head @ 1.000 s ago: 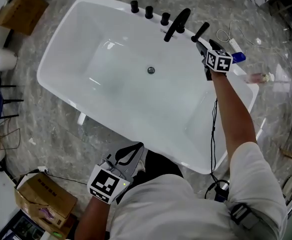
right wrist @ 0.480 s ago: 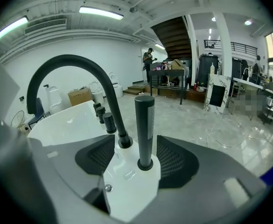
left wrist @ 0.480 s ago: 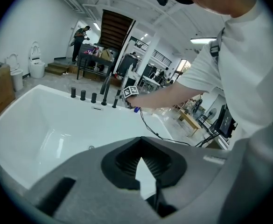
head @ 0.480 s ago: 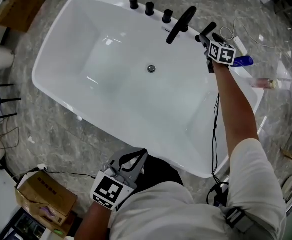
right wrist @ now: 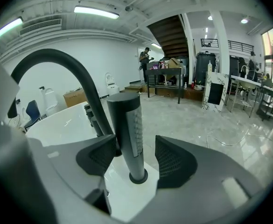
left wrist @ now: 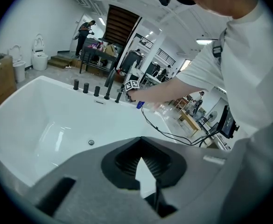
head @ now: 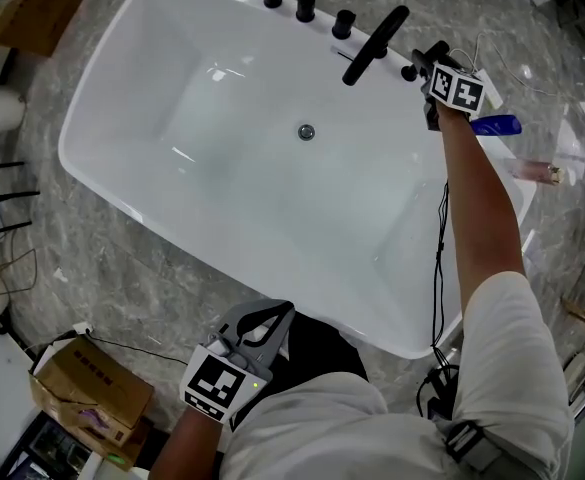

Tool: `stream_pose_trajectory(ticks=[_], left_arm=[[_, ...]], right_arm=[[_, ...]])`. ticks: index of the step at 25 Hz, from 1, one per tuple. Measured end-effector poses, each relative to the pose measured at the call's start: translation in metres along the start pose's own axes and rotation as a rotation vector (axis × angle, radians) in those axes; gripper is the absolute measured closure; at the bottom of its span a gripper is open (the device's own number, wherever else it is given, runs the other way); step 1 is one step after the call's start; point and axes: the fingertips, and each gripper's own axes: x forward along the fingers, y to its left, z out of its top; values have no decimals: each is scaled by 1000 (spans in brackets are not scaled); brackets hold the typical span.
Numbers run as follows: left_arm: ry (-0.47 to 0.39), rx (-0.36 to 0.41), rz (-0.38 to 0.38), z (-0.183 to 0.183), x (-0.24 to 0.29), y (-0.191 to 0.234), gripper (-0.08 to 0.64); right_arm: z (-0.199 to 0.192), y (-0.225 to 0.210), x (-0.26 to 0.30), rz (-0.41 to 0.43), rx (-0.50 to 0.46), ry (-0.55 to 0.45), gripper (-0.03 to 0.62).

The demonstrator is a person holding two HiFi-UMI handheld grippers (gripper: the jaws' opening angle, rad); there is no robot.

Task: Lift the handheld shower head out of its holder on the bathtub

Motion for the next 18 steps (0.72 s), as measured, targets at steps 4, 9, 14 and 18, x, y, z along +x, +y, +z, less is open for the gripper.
stream_pose_trajectory(ticks=[4,9,14,18], left_arm=[[16,0,-1,-5,2,4,554],[21,-5,1,-11,1,6,554],[15,-3,4,-11,-1,7,554],[6,-2,11,-10,-4,6,554]], right_arm=[[7,0,7,2,-3,-7,341],[11,4,9,-6,-37,0,457],[8,7,6,-6,-78,16,460],[8,11,0,-13,-103,17,462]])
